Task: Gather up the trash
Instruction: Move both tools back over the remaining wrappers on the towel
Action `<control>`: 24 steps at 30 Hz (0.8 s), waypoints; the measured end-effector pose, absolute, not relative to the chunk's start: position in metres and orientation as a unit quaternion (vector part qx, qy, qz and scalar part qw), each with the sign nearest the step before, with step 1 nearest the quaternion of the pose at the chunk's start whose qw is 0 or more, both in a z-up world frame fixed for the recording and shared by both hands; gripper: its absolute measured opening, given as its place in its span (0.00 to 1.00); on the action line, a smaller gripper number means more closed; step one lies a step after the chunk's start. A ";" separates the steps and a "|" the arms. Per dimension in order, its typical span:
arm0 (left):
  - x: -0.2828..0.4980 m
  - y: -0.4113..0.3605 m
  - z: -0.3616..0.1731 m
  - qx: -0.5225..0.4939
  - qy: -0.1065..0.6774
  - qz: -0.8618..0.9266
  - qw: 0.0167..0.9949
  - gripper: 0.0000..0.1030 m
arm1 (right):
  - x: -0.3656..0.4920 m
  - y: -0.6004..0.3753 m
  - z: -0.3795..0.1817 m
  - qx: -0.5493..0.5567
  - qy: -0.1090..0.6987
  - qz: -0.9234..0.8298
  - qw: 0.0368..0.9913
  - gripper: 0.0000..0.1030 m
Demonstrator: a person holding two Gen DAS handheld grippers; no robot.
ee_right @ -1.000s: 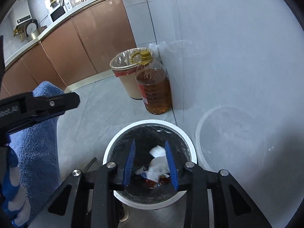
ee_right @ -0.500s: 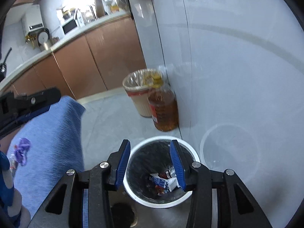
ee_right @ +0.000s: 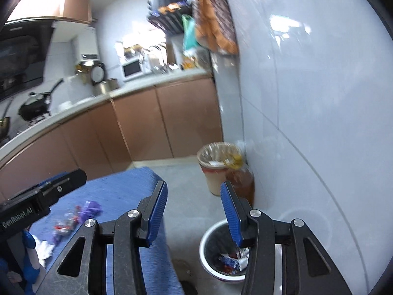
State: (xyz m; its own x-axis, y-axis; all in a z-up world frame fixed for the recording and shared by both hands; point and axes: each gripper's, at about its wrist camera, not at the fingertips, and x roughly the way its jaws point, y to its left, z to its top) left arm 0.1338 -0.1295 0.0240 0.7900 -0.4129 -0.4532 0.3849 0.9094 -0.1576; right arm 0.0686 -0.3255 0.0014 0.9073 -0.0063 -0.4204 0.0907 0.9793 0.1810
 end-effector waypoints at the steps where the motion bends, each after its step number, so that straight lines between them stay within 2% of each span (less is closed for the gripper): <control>1: 0.126 -0.119 0.030 -0.031 0.239 -0.206 0.948 0.50 | 0.063 -0.318 0.010 0.094 0.206 -0.019 0.974 0.42; 7: 0.089 -0.067 0.048 -0.047 0.213 -0.178 0.959 0.50 | 0.039 -0.280 0.044 0.066 0.174 0.012 0.982 0.44; 9: 0.077 -0.048 0.051 -0.052 0.206 -0.162 0.964 0.56 | 0.032 -0.268 0.051 0.059 0.167 0.025 0.984 0.44; 12: 0.065 -0.024 0.051 -0.061 0.199 -0.147 0.967 0.56 | 0.026 -0.251 0.060 0.049 0.158 0.041 0.985 0.44; 24: 0.055 0.065 0.016 -0.095 0.214 -0.091 0.968 0.56 | 0.029 -0.198 0.066 0.027 0.166 0.088 0.982 0.46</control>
State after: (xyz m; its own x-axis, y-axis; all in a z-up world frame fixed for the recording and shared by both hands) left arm 0.0551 0.0650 0.0157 0.8915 -0.2177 -0.3973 0.1362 0.9652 -0.2231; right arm 0.0290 -0.1979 0.0659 0.9293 0.1815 -0.3216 -0.1637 0.9831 0.0819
